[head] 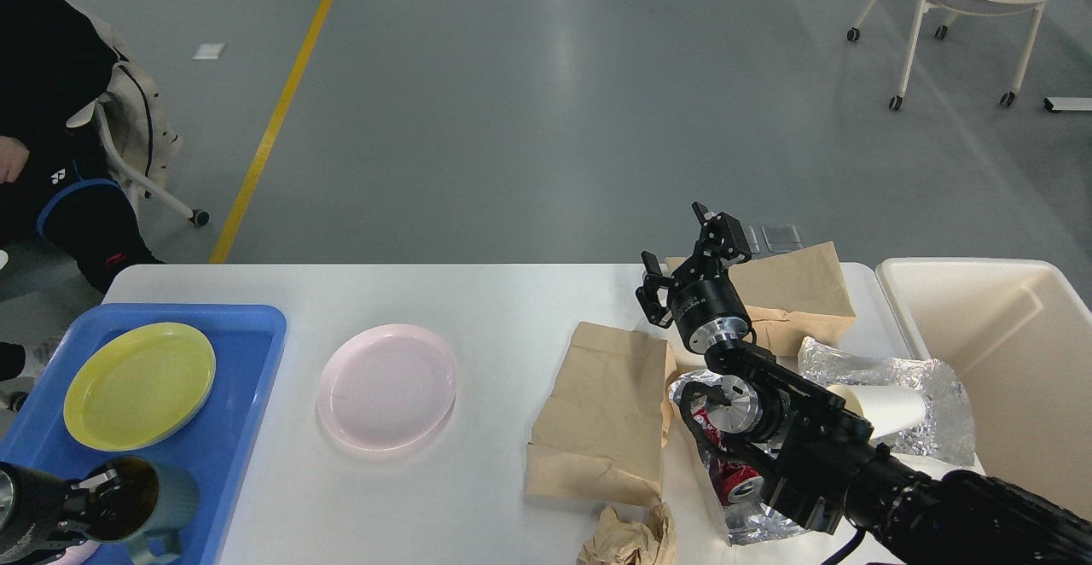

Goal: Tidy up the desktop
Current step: 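Lower the green mug into the tray corner and release it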

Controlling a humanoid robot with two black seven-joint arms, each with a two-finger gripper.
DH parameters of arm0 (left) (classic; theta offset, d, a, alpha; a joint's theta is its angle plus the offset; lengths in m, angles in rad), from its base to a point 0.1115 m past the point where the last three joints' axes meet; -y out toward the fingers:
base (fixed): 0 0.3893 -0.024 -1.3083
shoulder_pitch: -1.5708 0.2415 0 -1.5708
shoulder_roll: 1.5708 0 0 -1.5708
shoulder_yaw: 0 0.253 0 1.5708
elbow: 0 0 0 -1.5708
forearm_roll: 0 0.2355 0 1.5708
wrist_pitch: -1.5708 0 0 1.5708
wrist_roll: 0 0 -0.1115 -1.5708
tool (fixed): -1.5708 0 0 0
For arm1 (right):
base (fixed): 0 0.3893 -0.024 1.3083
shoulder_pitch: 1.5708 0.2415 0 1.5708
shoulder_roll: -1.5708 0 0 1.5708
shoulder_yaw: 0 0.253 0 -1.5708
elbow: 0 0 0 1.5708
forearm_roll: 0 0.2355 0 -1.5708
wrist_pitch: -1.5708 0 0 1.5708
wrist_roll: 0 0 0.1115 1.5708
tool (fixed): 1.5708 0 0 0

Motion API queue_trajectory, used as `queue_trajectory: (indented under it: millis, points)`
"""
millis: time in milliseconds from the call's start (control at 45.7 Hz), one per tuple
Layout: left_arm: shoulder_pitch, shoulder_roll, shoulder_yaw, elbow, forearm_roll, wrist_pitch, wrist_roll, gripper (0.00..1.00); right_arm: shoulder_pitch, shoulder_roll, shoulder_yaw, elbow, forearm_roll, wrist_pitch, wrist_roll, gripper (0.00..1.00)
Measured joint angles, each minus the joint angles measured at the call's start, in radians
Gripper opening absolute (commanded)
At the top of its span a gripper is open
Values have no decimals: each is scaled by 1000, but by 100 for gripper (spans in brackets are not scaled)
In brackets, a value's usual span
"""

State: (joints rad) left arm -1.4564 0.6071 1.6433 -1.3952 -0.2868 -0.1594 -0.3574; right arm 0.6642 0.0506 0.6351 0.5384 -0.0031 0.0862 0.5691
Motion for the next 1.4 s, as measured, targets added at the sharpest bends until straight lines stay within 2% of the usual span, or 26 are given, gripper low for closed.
queue_trajectory:
  millis: [131,328,350,460,526,679,964,1401]
  points:
    - [17,-4,-3,16,3,-1,1,22,0,0,0,0,0,0,0,100]
    - [29,-4,-3,20,3,-3,2,46,0,0,0,0,0,0,0,100]
    - [29,-4,-3,20,3,-3,2,53,0,0,0,0,0,0,0,100]
    - [30,-2,-1,21,3,-8,1,73,0,0,0,0,0,0,0,100]
    - [30,0,2,20,4,-17,1,96,0,0,0,0,0,0,0,100]
    - [29,1,18,19,11,-59,13,97,0,0,0,0,0,0,0,100]
    - [18,5,24,21,12,-86,87,97,0,0,0,0,0,0,0,100]
    - [13,5,15,25,11,-82,91,97,0,0,0,0,0,0,0,100]
